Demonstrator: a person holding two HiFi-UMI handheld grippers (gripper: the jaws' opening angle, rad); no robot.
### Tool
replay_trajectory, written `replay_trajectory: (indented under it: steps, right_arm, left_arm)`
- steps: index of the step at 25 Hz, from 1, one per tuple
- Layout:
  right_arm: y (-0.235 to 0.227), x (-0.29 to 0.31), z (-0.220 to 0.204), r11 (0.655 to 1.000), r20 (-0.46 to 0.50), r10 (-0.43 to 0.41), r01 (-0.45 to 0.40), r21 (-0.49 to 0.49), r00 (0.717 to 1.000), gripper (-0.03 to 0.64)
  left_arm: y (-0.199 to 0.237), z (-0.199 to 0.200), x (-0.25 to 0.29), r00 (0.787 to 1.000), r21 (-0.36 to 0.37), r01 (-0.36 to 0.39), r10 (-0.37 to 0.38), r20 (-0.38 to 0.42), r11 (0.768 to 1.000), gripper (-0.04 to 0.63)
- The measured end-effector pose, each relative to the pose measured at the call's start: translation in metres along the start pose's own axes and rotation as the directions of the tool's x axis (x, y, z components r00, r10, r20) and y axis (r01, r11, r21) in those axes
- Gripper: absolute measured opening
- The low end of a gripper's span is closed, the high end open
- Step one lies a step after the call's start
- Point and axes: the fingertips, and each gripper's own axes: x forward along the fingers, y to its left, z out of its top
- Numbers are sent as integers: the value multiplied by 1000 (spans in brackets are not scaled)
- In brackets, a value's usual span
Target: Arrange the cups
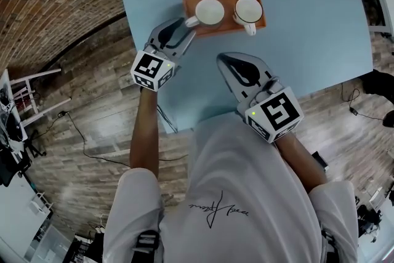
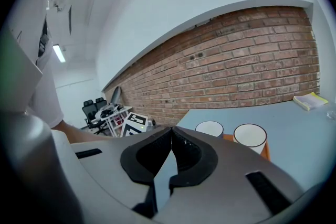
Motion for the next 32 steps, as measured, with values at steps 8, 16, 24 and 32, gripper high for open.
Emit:
replay_trajectory:
  steps: [8, 16, 24, 32]
  right_arm:
    - [-2, 5, -6, 1000, -15, 8, -8, -1, 1000, 21]
    - [-5, 5, -15, 1000, -42, 7, -6, 16, 999, 21]
    - [-9, 5, -18, 1000, -45, 4, -3, 24, 999, 21]
    - [-3, 5, -20, 1000, -45, 18, -18, 3, 999, 21]
  left_arm:
    - [2, -1, 11, 998, -19, 53, -53, 30, 998, 149]
    - [2, 0, 17, 994, -5, 99, -98, 46, 995, 150]
    - [-3, -1, 20, 988, -2, 150, -149, 47, 989, 149]
    - [-3, -2, 21, 989, 25, 139, -140, 49, 990, 90]
